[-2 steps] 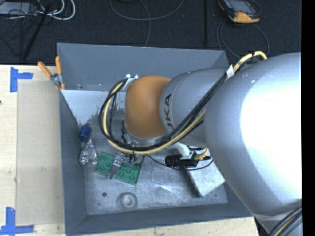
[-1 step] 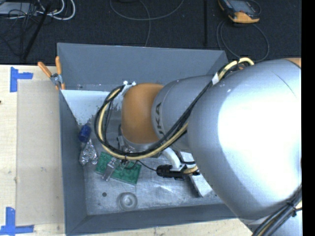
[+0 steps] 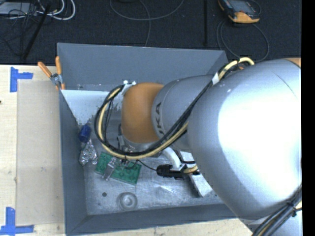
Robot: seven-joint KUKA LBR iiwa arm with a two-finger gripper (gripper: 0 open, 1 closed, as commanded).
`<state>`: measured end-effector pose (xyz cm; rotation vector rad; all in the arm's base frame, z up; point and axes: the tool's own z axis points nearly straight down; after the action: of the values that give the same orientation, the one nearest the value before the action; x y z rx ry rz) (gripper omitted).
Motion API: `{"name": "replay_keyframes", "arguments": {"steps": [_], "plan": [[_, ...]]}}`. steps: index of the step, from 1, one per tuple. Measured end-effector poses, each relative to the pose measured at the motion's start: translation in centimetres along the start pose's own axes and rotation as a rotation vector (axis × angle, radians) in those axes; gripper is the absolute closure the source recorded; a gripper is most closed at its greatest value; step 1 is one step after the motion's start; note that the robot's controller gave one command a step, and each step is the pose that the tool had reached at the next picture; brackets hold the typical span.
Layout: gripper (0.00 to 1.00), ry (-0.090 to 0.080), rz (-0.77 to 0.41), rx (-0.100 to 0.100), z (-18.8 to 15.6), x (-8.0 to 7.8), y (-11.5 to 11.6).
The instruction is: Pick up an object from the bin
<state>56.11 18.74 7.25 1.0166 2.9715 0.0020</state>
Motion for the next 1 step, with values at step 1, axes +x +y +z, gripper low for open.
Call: {"name": "replay_keyframes", "arguments": {"steps": [1], "plan": [[1.00,-0.001,0.001,-0.004,-0.17,-0.04,0.12]]}}
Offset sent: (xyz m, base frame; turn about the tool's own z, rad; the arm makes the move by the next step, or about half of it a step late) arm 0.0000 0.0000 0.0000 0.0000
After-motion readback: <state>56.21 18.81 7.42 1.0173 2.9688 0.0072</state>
